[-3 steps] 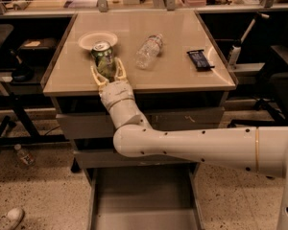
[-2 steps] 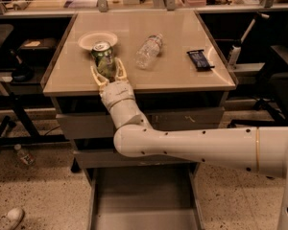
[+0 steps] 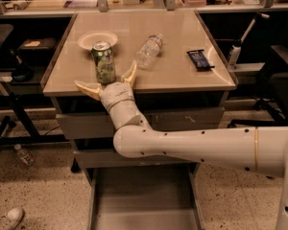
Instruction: Pick green can from bottom drawer and place on counter
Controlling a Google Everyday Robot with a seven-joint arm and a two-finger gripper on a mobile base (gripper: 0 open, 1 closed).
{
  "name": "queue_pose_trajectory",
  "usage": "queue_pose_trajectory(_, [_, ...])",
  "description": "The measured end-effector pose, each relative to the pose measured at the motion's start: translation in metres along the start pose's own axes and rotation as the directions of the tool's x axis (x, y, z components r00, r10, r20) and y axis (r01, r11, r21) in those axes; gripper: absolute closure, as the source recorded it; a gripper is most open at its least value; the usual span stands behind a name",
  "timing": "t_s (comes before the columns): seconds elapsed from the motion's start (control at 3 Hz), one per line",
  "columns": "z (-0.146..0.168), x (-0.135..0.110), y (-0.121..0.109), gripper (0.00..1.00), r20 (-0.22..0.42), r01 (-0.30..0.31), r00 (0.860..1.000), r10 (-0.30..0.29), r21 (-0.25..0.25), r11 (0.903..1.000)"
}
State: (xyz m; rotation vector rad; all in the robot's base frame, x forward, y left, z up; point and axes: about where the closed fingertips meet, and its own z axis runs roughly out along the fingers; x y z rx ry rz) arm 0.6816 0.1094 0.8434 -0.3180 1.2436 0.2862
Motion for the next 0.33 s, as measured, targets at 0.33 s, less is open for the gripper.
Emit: queue_pose_trajectory(0.33, [0.0,0.0,0.0,0.0,0.0,0.0,1.0,0.0,0.0,1.0])
